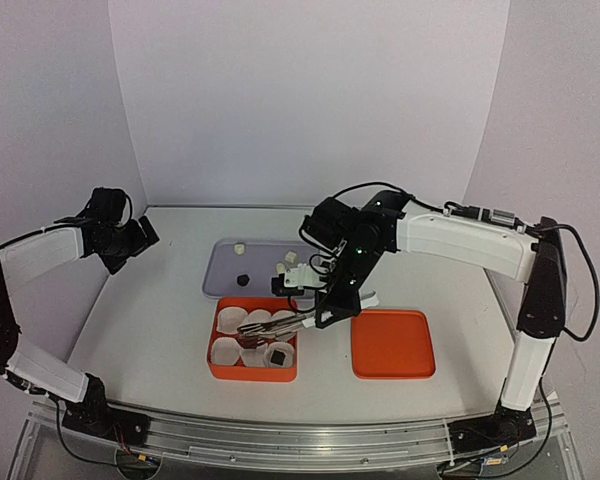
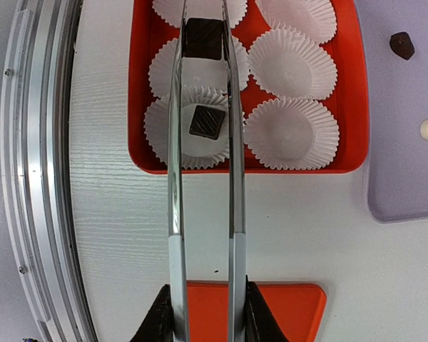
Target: Pack the chocolate
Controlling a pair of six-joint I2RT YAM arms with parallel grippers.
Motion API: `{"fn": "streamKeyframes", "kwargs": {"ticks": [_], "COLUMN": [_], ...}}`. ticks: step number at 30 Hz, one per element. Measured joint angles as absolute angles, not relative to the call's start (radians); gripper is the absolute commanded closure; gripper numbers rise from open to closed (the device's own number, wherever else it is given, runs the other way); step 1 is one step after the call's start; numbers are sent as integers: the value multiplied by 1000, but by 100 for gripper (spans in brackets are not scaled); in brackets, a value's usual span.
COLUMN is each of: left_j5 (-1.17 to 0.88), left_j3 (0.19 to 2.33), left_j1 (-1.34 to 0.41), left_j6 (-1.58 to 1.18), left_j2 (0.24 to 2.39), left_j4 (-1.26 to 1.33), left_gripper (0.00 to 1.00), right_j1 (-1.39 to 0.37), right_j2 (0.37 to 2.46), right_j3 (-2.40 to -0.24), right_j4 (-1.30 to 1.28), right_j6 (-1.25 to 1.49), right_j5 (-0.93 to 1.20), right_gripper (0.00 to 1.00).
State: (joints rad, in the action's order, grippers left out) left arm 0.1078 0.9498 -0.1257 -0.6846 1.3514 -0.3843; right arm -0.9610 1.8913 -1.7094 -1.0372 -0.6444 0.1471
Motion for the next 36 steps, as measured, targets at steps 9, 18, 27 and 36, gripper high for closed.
{"fn": "streamKeyframes", "kwargs": {"ticks": [9, 18, 27, 36], "left_j5": [107, 107, 108, 108], "left_j3": [940, 940, 940, 940], "left_j1": [-125, -126, -125, -126], "left_j6": [-685, -685, -685, -685], "left_j2": [1351, 1351, 1351, 1351], "left_j4": [-382, -382, -381, -381], "left_gripper": [0, 0, 0, 0], "right_j1": [-972, -972, -979, -984], "right_j2": [1982, 1995, 1995, 2000], "right_j3": [-1759, -1760, -1760, -1760], "right_j4": [-1041, -1042, -1042, -1042], "right_j6": [-657, -671, -681, -685], "right_j5": [105, 78, 82, 77], "right_gripper": [87, 85, 84, 83]}}
